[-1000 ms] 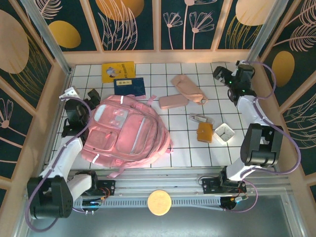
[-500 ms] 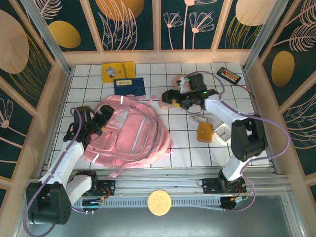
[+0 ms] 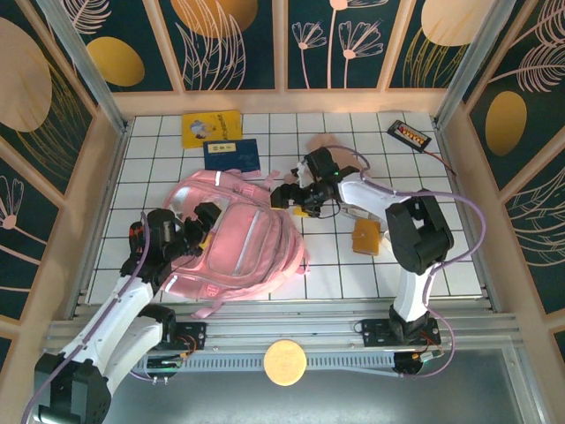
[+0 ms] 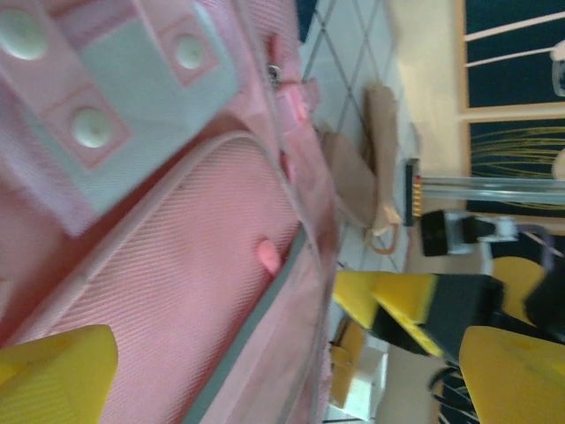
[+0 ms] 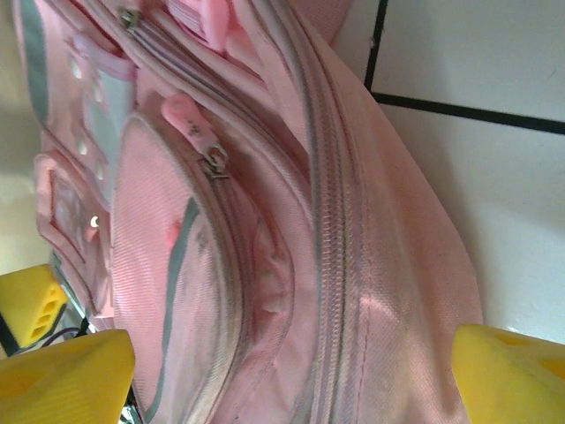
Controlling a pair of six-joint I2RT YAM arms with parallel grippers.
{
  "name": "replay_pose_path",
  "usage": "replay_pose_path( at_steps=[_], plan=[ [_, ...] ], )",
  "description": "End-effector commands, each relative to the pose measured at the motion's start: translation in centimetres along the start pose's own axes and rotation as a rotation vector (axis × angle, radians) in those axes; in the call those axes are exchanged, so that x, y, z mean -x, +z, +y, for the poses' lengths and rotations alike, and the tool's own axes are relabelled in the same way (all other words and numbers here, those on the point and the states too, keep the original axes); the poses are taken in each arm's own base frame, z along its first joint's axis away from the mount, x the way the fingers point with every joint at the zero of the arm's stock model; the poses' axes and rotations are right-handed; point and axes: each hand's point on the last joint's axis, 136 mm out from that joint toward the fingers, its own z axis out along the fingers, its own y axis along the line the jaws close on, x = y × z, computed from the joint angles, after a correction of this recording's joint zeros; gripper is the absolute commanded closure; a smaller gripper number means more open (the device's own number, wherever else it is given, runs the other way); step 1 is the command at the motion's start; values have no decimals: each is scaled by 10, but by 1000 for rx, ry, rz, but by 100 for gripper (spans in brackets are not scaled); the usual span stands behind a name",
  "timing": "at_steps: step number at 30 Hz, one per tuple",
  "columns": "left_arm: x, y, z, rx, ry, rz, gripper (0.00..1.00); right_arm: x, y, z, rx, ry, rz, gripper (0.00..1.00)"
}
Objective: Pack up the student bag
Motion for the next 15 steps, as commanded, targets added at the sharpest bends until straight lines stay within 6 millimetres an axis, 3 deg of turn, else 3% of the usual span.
replay_pose_path(
  at_steps=[1, 5, 9, 12, 13, 15],
  plan=[
    [-7, -3, -28, -163, -58, 39, 1, -3, 13, -12, -46, 2, 47, 11],
    [-18, 0, -46, -263, -85, 129, 1, 0, 24, -21, -74, 6, 64, 15],
    [-20, 3, -56, -258, -47, 164, 1, 7, 30, -22, -76, 11, 61, 27],
    [-11, 8, -61, -92, 128, 168, 1, 16, 28, -16, -60, 19, 37, 48],
    [-12, 13, -59, -18, 213, 182, 3, 19, 27, -13, -47, 20, 29, 50],
    [-29, 28, -47, 157, 424, 225, 6, 24, 23, -4, -18, 21, 11, 55]
  ],
)
